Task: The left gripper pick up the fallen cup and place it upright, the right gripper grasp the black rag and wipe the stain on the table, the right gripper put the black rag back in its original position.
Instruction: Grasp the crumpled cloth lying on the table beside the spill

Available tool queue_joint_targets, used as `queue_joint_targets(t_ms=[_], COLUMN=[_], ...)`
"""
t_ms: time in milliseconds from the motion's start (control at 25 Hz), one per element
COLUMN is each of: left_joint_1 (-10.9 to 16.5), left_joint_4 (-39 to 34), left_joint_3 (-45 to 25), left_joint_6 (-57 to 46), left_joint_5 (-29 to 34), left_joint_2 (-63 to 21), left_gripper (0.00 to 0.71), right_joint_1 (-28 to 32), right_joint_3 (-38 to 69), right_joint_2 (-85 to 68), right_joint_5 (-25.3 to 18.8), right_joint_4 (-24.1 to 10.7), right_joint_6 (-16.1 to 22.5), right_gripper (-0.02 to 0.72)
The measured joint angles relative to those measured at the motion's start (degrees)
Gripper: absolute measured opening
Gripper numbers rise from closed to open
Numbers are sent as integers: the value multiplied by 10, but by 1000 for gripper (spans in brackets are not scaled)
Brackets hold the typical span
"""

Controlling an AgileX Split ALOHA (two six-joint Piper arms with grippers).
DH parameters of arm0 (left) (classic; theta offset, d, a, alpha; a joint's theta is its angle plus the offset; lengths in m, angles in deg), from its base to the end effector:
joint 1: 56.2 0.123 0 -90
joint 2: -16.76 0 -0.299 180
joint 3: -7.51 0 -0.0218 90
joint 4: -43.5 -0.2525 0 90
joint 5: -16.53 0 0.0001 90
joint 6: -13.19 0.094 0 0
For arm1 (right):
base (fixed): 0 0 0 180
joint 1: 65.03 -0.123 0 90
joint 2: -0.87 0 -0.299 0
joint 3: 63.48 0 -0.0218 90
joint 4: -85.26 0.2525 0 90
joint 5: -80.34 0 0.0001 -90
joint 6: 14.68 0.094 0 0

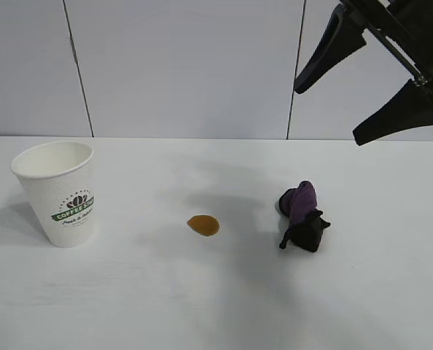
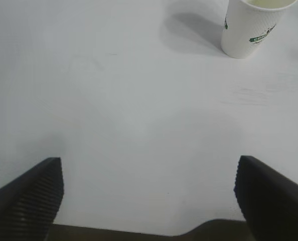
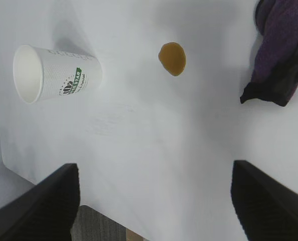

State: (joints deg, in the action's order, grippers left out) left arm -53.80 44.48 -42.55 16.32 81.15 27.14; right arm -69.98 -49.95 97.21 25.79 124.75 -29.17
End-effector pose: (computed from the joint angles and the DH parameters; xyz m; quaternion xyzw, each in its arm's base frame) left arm -0.0083 -0.0018 0.2663 0.0060 0.8872 0.0137 0.4611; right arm 0.3036 0.0752 0.2807 -0.0029 0.9456 0.2876 0.1520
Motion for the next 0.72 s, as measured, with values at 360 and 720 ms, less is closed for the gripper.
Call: queue_joint_targets(t_ms=[360,720], left_joint_1=[0,0], left_joint_4=[-2,-2], left_joint_3=[0,0], left_joint_6=[0,0], left_joint_5=[0,0], left_joint_2=[-39,-39], left_gripper=[663,663], right_joint_1=[0,0], right_joint_3=[0,0], right_joint_2=[0,5], right_joint_5=[8,82], right_joint_4=[-130,-138], right_joint_6=[57,45], right_gripper=[568,463])
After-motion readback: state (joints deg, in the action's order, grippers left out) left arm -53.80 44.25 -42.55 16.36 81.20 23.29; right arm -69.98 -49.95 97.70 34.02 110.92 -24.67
